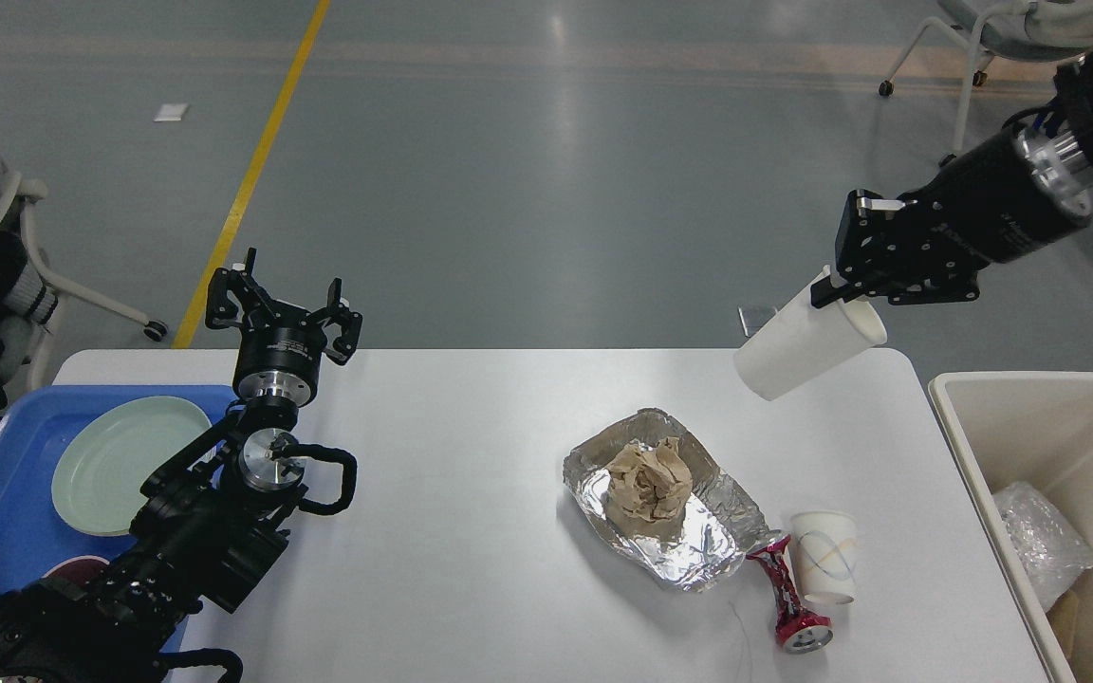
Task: Tidy desktop
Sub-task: 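Carry the white cup over the bin and drop it in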
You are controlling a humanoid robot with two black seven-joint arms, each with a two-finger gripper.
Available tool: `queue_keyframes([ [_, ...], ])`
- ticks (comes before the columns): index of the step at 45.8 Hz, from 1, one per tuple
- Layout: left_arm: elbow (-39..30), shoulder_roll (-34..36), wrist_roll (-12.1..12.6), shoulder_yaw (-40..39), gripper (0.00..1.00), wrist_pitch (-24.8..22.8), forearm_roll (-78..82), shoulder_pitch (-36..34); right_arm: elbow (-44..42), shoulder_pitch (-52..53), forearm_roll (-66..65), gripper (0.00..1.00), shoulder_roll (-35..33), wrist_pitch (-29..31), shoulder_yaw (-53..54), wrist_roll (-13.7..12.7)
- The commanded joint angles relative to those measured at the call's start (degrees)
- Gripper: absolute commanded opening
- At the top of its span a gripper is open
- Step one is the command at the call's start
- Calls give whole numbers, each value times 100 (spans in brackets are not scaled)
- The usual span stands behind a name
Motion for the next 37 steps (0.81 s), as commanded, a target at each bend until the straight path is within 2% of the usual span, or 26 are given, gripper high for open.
queue_keyframes([
  [1, 1, 0, 0, 0, 100, 0, 0, -3, 430, 859, 117, 0, 25, 0, -420, 8],
  [14, 1, 0, 0, 0, 100, 0, 0, -3, 975, 2344, 451, 0, 306, 0, -552, 35],
  [24, 1, 0, 0, 0, 100, 0, 0, -3, 906, 2556, 531, 0, 710, 0, -973, 79],
  [31, 1, 0, 0, 0, 100, 0, 0, -3, 414, 1855, 513, 0, 860, 0, -1729, 96],
  [37, 1, 0, 0, 0, 100, 0, 0, -3, -727, 476, 408, 0, 869, 0, -1906, 105],
])
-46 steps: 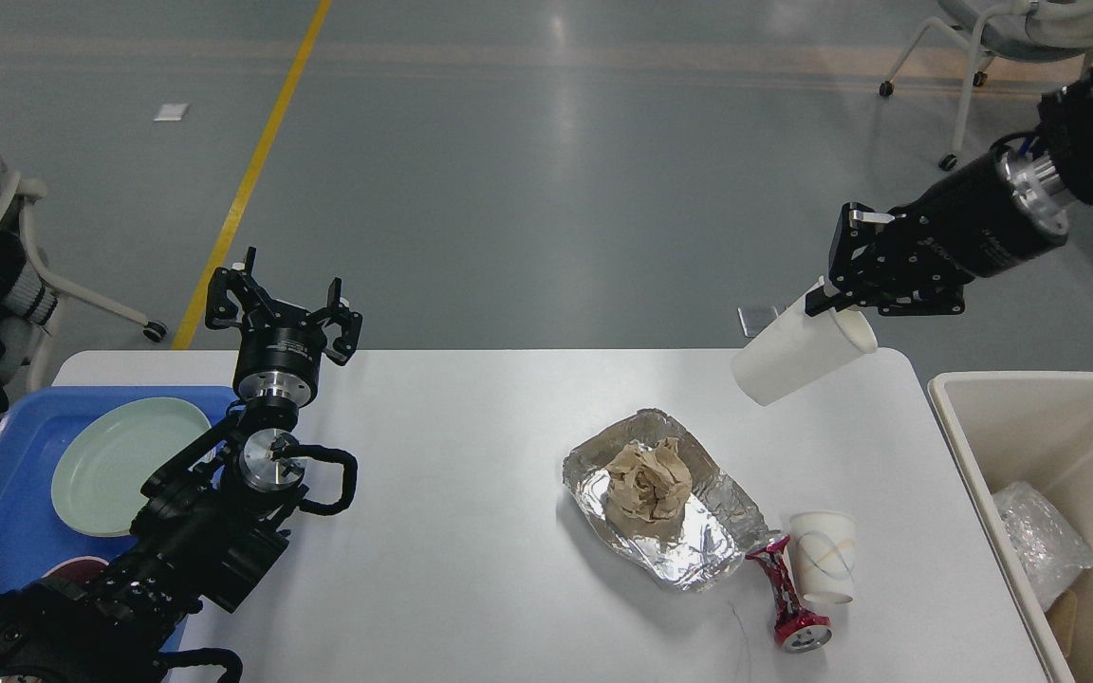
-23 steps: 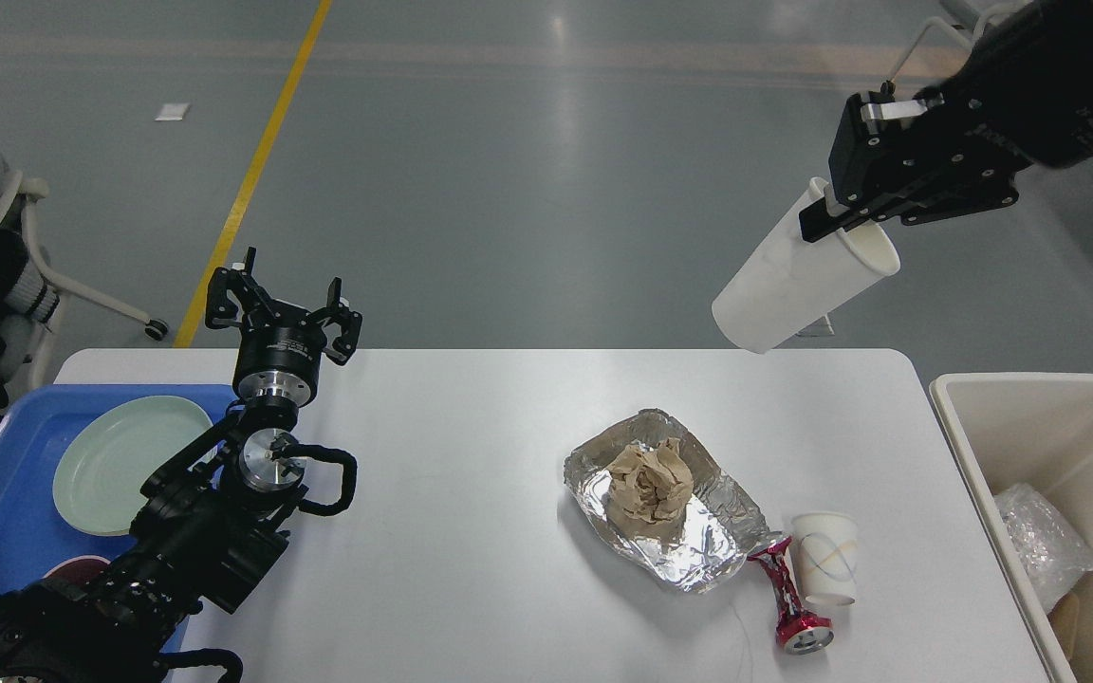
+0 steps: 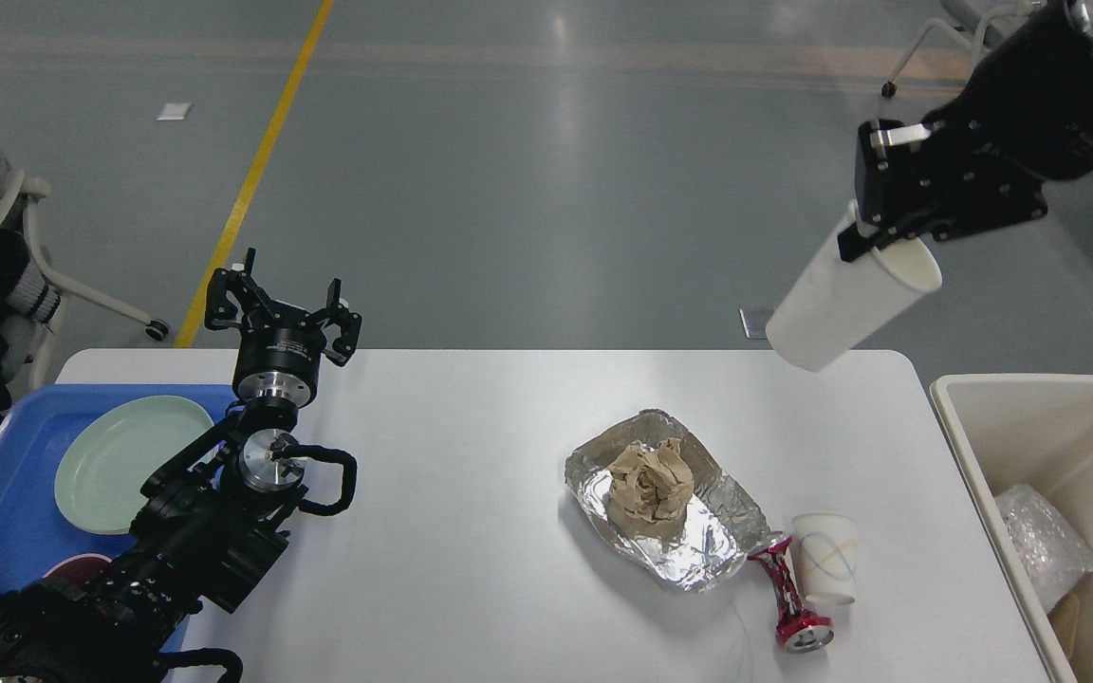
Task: Tidy desktop
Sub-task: 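Carry the white cup over the bin and drop it in, then bring the right gripper back toward the foil tray of food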
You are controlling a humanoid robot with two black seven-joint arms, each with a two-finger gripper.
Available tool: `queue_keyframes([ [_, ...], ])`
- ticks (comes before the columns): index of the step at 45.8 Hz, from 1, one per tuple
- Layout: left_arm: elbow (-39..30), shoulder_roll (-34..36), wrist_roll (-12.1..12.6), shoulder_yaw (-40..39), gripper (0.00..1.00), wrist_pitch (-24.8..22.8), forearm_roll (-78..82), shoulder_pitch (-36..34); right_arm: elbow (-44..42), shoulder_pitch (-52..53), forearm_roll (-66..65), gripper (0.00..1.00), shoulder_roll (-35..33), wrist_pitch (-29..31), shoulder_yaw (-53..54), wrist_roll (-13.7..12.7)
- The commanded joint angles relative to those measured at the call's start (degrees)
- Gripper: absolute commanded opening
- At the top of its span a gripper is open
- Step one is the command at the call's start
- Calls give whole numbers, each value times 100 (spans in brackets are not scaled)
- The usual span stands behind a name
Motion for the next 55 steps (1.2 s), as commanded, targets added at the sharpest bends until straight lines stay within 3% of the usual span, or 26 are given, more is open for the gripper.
queue_keyframes([
  [1, 1, 0, 0, 0, 100, 0, 0, -4, -1141, -1374, -98, 0, 22, 0, -164, 5],
  [12, -8, 0, 0, 0, 100, 0, 0, -4, -3110, -3475, -836, 0, 13, -455, -41, 31],
  [28, 1, 0, 0, 0, 100, 0, 0, -4, -4341, -5374, -1074, 0, 197, -1966, 38, 92],
  [30, 1, 0, 0, 0, 100, 0, 0, -4, -4561, -5611, -1074, 14, 267, -2212, 38, 92],
  [34, -8, 0, 0, 0, 100, 0, 0, -4, -5035, -6104, -1065, 52, 452, -2844, 38, 92],
  [37, -8, 0, 0, 0, 100, 0, 0, -4, -5247, -6341, -1056, 72, 514, -3267, 47, 92],
  [40, -8, 0, 0, 0, 100, 0, 0, -4, -5274, -6412, -1048, 100, 531, -3574, 55, 84],
  [55, 1, 0, 0, 0, 100, 0, 0, -4, -4800, -6158, -1021, 100, 567, -3549, 73, 84],
])
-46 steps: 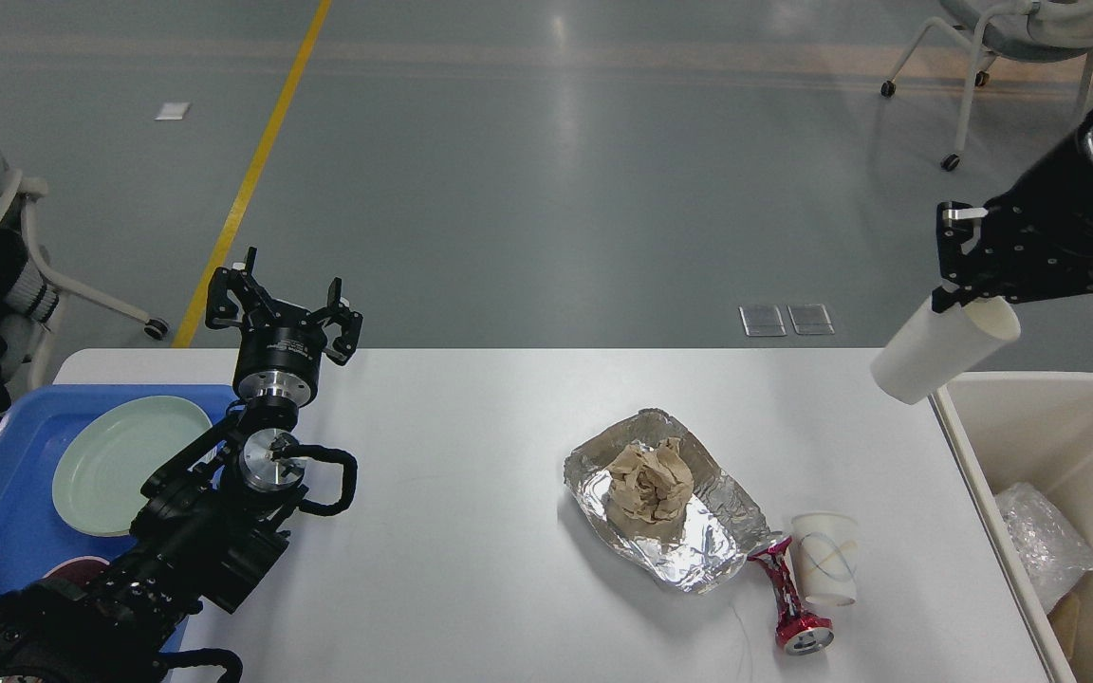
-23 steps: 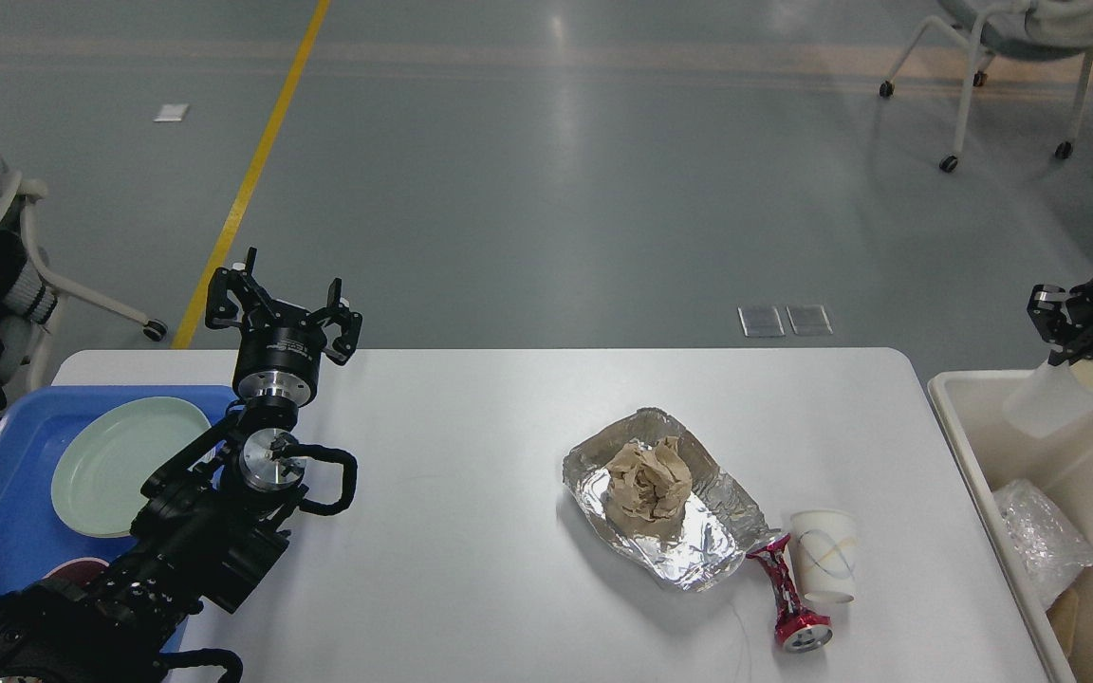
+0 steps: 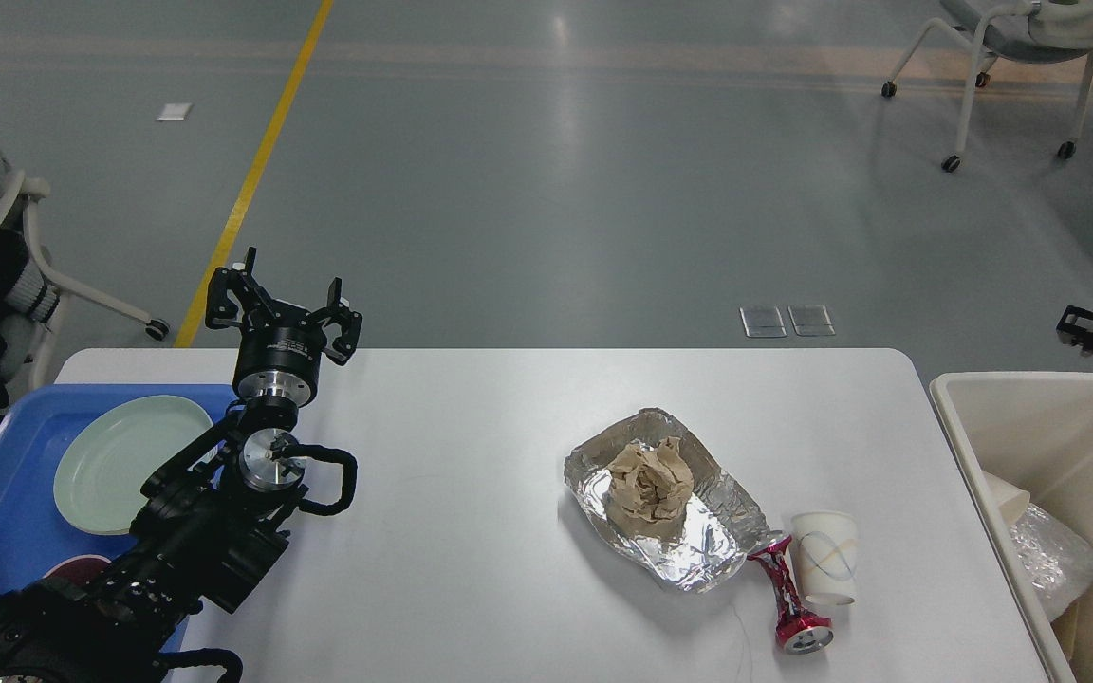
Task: Tidy desktop
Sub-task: 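Bring the right gripper back toward the foil tray of food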
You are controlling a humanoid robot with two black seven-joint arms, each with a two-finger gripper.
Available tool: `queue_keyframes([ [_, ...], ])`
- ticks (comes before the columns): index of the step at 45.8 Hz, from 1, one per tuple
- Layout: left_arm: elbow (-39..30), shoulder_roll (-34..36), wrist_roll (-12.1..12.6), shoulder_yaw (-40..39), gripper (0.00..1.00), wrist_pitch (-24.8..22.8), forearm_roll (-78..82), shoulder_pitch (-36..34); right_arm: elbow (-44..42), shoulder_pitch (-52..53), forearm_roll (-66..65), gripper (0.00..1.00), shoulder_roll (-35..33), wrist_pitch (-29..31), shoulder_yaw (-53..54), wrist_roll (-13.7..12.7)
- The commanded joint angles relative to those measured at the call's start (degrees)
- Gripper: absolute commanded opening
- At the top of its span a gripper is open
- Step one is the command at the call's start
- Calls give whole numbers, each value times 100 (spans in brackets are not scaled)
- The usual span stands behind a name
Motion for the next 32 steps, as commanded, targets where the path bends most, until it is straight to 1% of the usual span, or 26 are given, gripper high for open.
queue_keyframes([
  [1, 4, 0, 0, 0, 100, 0, 0, 5, 432, 251, 15, 100, 0, 38, 0, 0],
  [5, 4, 0, 0, 0, 100, 0, 0, -3, 976, 734, 15, 100, -53, 283, -70, 0],
  [13, 4, 0, 0, 0, 100, 0, 0, 6, 2365, 2026, 32, 100, -369, 1267, -175, -17],
  [19, 4, 0, 0, 0, 100, 0, 0, -3, 3113, 2887, 85, 100, -378, 1778, -228, -44],
  [27, 4, 0, 0, 0, 100, 0, 0, -3, 4193, 4030, 208, 100, -325, 2059, -228, -61],
  [32, 4, 0, 0, 0, 100, 0, 0, -3, 5019, 4715, 471, 100, -246, 2104, -228, -70],
])
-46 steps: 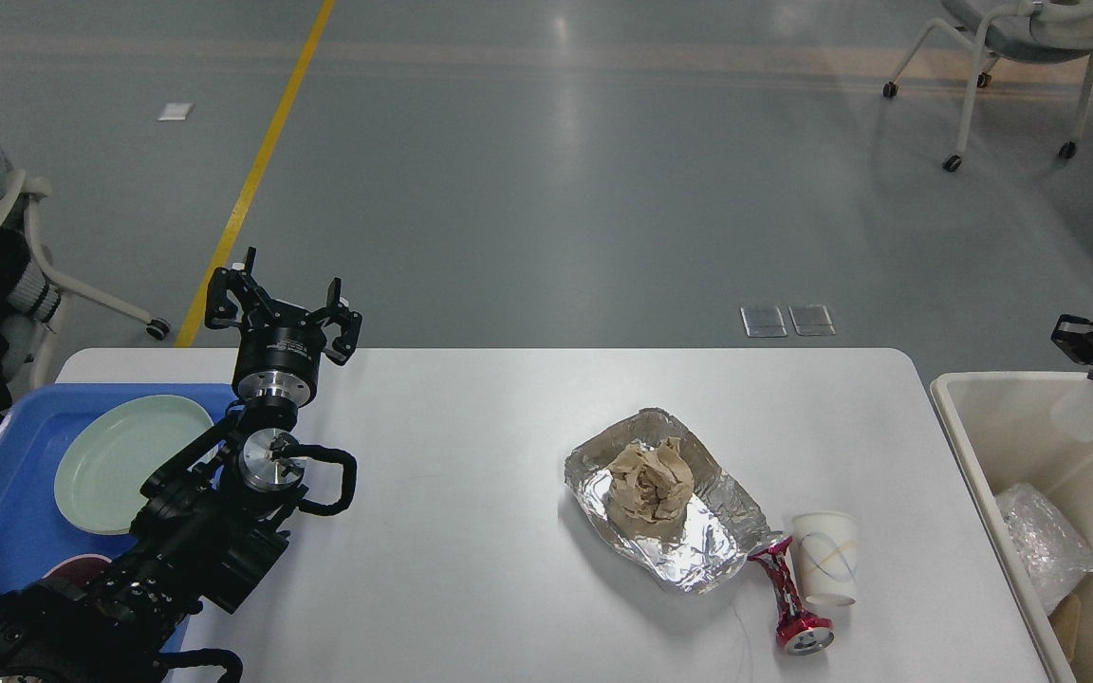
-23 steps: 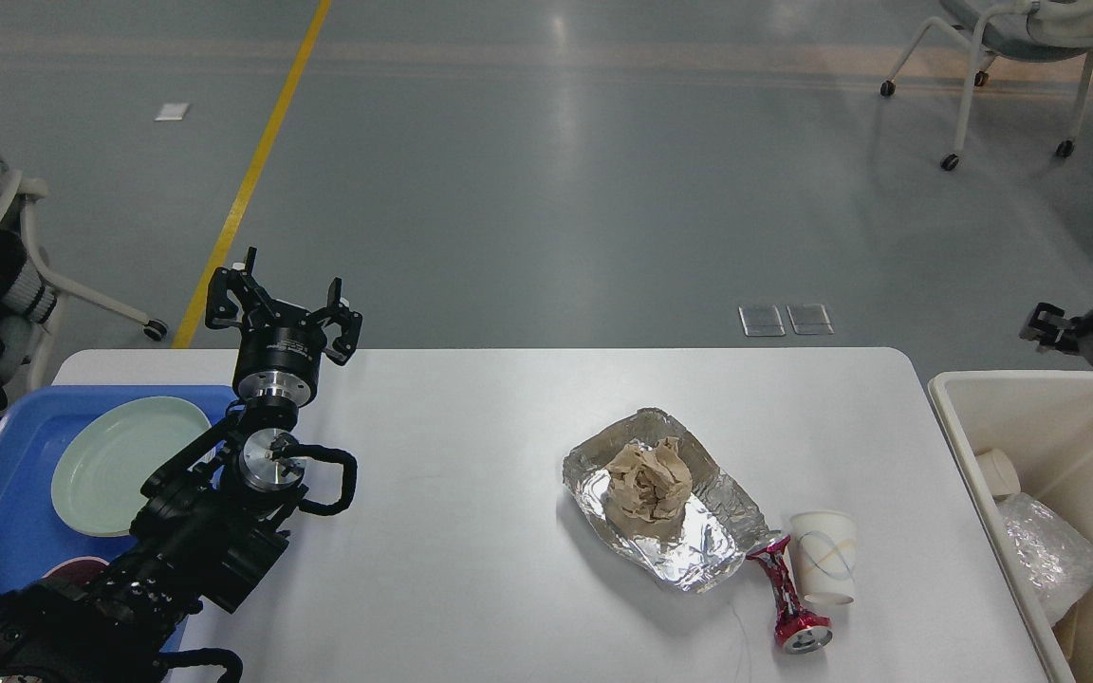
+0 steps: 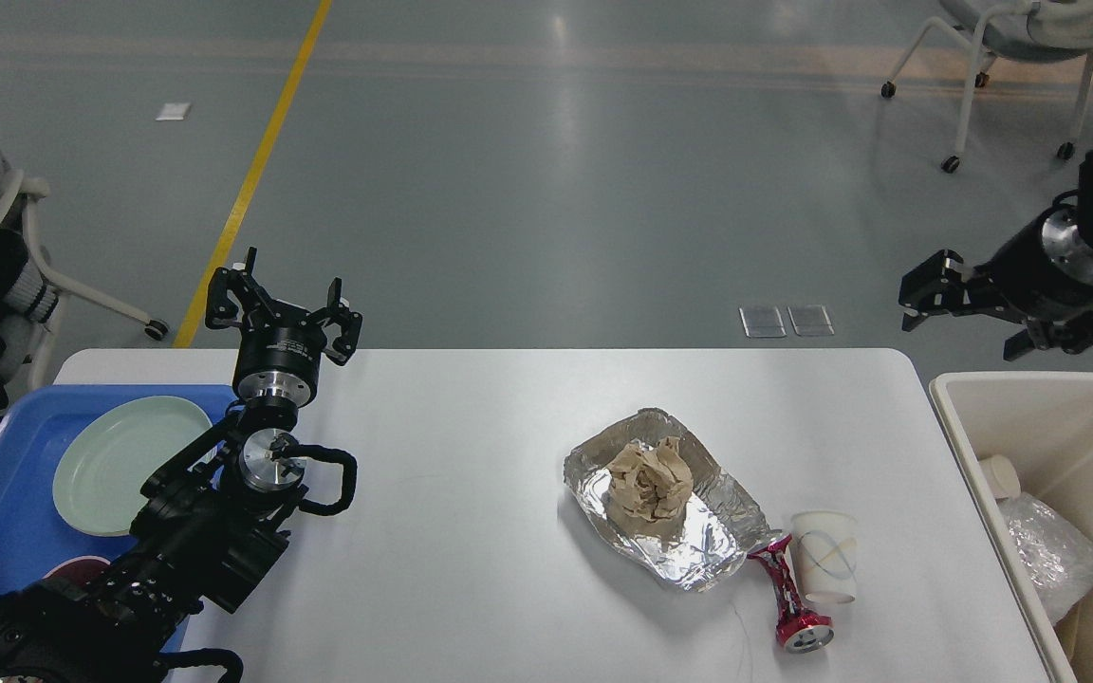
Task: Tidy desktop
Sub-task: 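Bring the right gripper back toward the foil tray of food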
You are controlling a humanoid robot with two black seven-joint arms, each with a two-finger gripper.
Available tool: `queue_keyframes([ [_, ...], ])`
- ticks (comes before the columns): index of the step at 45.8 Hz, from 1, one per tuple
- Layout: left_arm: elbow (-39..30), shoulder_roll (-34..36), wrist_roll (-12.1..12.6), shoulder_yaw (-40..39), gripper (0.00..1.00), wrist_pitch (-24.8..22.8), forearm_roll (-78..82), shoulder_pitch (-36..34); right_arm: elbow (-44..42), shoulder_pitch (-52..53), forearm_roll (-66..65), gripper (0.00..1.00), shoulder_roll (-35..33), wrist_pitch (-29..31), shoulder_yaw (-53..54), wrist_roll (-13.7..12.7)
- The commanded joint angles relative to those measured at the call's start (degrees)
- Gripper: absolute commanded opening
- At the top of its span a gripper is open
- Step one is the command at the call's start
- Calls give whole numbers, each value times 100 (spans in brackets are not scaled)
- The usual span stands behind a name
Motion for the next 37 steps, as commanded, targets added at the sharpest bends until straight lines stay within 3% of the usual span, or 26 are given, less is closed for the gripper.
queue_keyframes([
  [1, 1, 0, 0, 0, 100, 0, 0, -1, 960, 796, 321, 100, 112, 64, -7, -7],
  [10, 1, 0, 0, 0, 100, 0, 0, -1, 2034, 1842, 1051, 100, 402, 380, 10, -7],
  [21, -8, 0, 0, 0, 100, 0, 0, 8, 2272, 2326, 1526, 100, 877, 671, 63, 11],
  [37, 1, 0, 0, 0, 100, 0, 0, -1, 1297, 1036, 1044, 100, 1114, 442, -148, -7],
])
